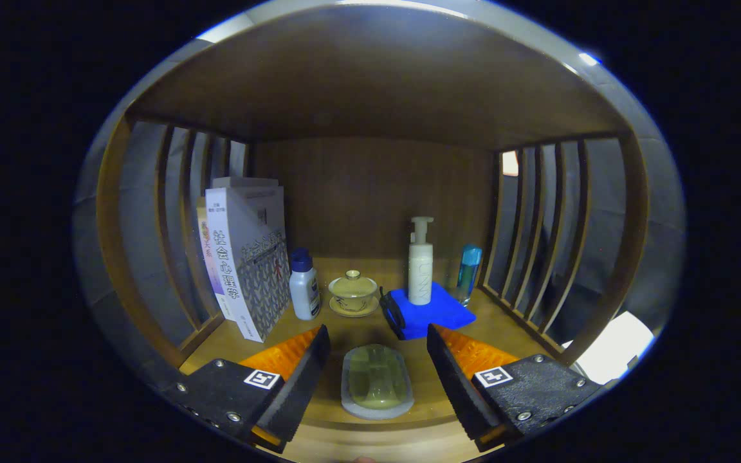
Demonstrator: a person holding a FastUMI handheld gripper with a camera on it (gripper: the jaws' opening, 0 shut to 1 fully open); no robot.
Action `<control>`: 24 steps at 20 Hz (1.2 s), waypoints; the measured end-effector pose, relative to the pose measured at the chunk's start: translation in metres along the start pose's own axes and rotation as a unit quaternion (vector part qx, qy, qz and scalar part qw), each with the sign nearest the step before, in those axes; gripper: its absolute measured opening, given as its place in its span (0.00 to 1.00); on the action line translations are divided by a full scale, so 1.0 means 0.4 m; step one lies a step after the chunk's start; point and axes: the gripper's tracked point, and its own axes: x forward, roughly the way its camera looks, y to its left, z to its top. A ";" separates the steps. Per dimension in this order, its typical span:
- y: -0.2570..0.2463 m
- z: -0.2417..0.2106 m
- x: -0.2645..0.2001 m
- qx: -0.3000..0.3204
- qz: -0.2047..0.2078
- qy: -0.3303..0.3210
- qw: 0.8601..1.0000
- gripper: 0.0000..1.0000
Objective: Pull open the drawer, take out the items inside it, and place them on the countertop above the cabinet.
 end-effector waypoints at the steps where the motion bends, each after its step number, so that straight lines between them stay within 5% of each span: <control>1: -0.001 0.005 -0.028 -0.004 -0.004 -0.010 1.000 0.94; 10: 0.017 -0.017 -0.268 -0.015 -0.009 -0.097 0.995 0.94; 17: 0.024 -0.068 -0.386 0.036 0.011 -0.129 0.991 0.94; 24: -0.003 -0.142 -0.485 0.021 0.008 -0.143 0.989 0.94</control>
